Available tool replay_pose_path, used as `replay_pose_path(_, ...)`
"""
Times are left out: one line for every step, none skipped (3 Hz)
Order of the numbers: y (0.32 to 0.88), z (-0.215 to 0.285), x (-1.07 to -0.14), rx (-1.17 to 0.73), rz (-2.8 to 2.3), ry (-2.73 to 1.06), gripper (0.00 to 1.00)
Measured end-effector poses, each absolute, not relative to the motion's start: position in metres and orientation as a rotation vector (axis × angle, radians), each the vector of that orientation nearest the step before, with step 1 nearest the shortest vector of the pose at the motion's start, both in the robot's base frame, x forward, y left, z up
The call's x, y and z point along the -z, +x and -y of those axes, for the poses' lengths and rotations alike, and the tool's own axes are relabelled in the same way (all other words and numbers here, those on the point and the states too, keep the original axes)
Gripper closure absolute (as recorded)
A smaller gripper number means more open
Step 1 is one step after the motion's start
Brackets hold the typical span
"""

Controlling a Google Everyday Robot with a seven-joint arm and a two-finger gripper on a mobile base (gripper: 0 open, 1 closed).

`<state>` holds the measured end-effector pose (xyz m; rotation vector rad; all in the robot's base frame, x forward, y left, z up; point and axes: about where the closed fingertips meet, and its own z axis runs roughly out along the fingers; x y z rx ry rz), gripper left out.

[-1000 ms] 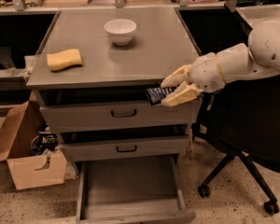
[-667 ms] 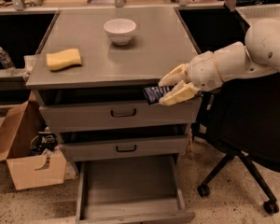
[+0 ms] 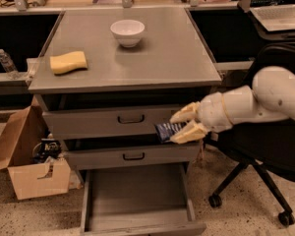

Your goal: Place rxbar blueberry into bottom drawer

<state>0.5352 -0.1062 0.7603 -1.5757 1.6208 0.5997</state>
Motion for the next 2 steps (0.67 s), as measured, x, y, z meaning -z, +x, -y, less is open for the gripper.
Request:
replay_pose_path(0.505, 0.128, -0.675, -0.591, -1.752, -1.496, 1.0)
replay_pose_path(0.467, 0.116, -0.625, -0.656, -1.812, -1.516, 1.0)
